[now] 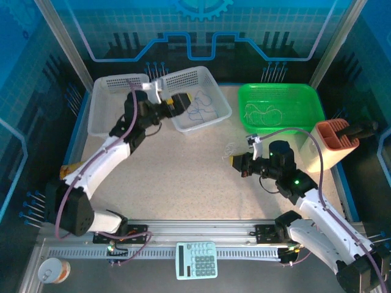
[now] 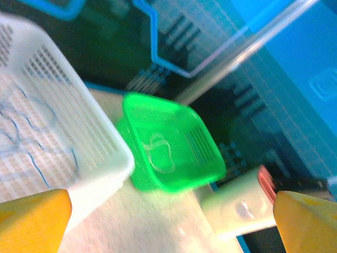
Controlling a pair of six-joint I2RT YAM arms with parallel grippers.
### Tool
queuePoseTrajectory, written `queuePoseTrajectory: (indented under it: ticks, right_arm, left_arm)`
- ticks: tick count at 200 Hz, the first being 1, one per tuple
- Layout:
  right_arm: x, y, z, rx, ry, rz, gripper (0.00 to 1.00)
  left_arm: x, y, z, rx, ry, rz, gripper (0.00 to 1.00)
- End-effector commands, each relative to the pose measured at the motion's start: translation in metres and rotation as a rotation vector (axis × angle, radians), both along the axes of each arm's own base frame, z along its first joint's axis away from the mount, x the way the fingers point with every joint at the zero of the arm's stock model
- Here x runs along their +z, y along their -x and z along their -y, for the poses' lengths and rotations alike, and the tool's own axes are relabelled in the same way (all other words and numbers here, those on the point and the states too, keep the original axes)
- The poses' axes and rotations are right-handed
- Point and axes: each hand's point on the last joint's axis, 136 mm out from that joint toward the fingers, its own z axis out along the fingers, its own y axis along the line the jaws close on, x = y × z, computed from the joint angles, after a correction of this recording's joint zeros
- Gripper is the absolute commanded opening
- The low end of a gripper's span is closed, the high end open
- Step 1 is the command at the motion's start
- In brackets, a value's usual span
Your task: Untangle the cables
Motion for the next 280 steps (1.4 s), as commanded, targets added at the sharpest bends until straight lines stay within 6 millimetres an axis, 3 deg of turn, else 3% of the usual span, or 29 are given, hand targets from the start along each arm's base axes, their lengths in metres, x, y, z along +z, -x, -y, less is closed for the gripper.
queuePoseTrajectory:
  ticks: [1,32,79,130,185,280]
  right_arm:
    - [0.044,-0.004,-0.010,0.024,-0.097,0.079,0.00]
    - [0.072,-0.009,-0.022,0.063,-0.210,0.077,0.00]
    - [0.101,-0.016,-0.029,0.076,-0.315,0.095,0.00]
    - [0.107,-0.027,-0.028,0.026,-0.363,0.088,0.00]
    - [0.113,-0.035,-0.031,0.018,-0.412,0.088,0.00]
    - [0.104,-0.035,-0.033,0.023,-0.434,0.061,0.00]
  left_arm:
    - [-0.008,0.030,0.014,-0.057,0.143,-0.045,0.99]
    - [-0.015,0.054,0.028,-0.097,0.256,-0.060,0.98]
    - [-0.001,0.070,0.045,-0.142,0.327,-0.011,0.87]
    - [0.005,0.084,0.059,-0.193,0.418,0.007,0.74]
    - [0.009,0.096,0.074,-0.221,0.450,0.030,0.66]
    - [0.010,0.093,0.095,-0.253,0.472,0.034,0.56]
